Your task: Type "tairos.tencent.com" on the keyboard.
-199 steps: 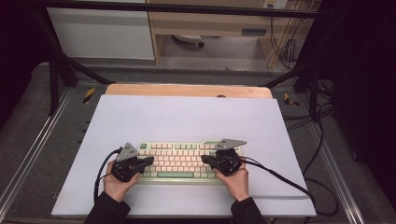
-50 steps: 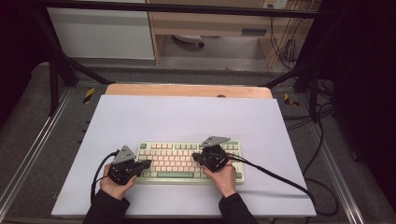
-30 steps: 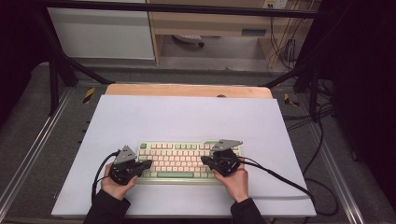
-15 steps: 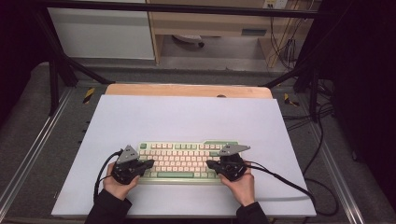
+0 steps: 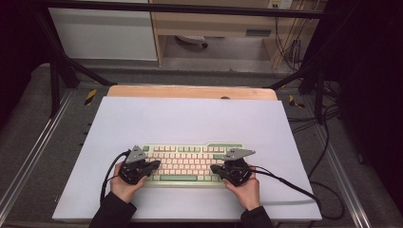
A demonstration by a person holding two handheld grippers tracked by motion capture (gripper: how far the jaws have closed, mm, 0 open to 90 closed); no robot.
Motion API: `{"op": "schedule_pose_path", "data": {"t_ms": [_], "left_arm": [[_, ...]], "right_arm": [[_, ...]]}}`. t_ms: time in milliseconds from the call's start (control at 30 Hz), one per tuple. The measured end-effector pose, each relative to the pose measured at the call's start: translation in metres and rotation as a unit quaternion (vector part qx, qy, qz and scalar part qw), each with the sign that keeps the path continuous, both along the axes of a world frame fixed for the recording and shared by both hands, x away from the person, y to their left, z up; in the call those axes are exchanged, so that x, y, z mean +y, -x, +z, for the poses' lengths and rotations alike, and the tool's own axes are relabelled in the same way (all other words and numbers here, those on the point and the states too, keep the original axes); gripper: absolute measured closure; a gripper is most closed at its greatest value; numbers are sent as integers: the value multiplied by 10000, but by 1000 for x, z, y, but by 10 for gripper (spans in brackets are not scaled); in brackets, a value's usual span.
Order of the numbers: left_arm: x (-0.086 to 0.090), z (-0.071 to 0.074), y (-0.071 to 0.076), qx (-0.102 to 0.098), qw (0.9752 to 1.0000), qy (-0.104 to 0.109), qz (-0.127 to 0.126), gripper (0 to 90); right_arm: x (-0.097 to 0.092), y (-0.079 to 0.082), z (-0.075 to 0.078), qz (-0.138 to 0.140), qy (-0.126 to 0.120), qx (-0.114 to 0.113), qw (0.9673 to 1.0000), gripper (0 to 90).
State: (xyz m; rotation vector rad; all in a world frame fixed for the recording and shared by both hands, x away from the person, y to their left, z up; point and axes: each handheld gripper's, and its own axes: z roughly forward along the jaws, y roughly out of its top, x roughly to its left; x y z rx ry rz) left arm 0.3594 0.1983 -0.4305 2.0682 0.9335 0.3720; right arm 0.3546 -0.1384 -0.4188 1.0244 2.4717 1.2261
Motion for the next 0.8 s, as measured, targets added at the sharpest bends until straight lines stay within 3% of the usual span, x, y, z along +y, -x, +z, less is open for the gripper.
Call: {"op": "schedule_pose_path", "data": {"t_ms": [367, 800], "left_arm": [[0, -4, -1, -3, 10000, -42, -25, 899], [11, 3, 8, -29, 9998, 184, 19, 899]], "right_arm": [[1, 0, -2, 19, 9, 21, 10000, 899], [3, 1, -2, 36, -61, 14, 10000, 900]]}}
